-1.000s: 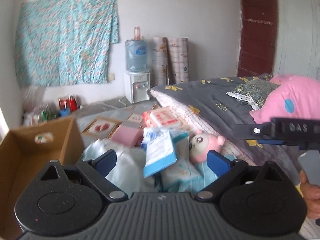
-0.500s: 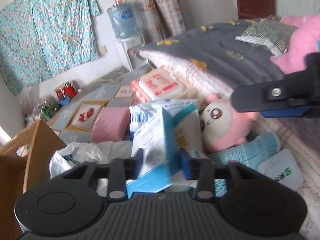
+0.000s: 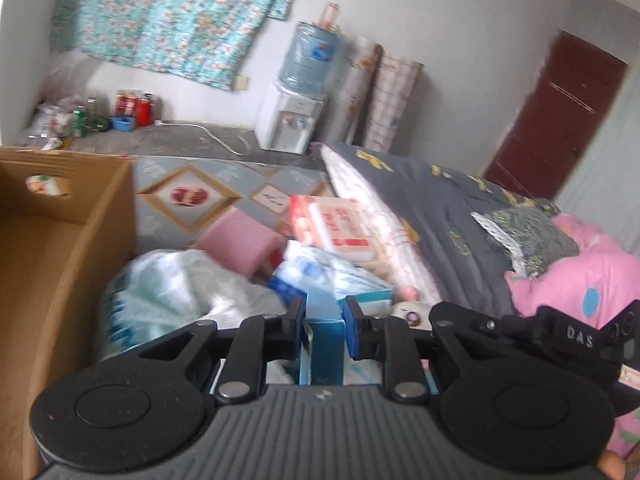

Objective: Organize soft objects
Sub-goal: 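Reach the left gripper to the blue bandage box and grasp it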

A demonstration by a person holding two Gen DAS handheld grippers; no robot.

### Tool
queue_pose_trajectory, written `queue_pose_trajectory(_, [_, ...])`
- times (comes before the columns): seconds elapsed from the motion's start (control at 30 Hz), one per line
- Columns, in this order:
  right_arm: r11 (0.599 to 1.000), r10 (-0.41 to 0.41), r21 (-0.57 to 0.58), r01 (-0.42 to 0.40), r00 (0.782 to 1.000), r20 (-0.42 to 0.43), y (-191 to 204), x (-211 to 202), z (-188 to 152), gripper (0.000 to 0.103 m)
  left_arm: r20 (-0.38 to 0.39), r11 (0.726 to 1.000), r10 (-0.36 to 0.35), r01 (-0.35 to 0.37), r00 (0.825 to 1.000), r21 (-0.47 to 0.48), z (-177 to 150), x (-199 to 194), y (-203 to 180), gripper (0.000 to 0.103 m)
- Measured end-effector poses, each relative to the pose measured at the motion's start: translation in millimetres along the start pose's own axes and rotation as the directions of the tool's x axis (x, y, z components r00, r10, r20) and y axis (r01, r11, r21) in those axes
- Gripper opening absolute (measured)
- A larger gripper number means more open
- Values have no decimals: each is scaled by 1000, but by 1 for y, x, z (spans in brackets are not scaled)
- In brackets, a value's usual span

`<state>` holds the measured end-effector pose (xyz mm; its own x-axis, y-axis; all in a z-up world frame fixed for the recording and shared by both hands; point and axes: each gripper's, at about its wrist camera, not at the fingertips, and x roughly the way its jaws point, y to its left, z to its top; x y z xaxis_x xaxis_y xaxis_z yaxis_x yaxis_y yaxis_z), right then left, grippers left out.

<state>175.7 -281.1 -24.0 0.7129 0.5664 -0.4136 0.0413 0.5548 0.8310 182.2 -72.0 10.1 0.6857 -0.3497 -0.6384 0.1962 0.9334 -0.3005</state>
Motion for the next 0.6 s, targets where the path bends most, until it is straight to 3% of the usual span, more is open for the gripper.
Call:
queue_pose_trajectory(0.27, [998,12,57,-3,987,-158,10,32,-31,70,6,994,105,-105,994,-10,-24,-15,22,23])
queue_pose_trajectory(0.5, [986,21,166,26,961,-275,2,64,-52,70,-1,994,113,-113,994,-10,-30,-19,29,23])
queue_pose_trajectory(0.53, [984,17,175,35,957,-290,-2,72,-53,70,-5,993,116,-116,993,-7,-31,-18,30,23])
queue_pose_trajectory(0.57, [982,13,186,46,953,-304,-4,78,-56,70,-16,992,130,-130,991,0,-33,-17,30,11])
queue_pose_trajectory(0.6, [979,10,196,55,949,-316,-6,84,-59,69,-30,990,144,-144,989,11,-33,-15,30,11])
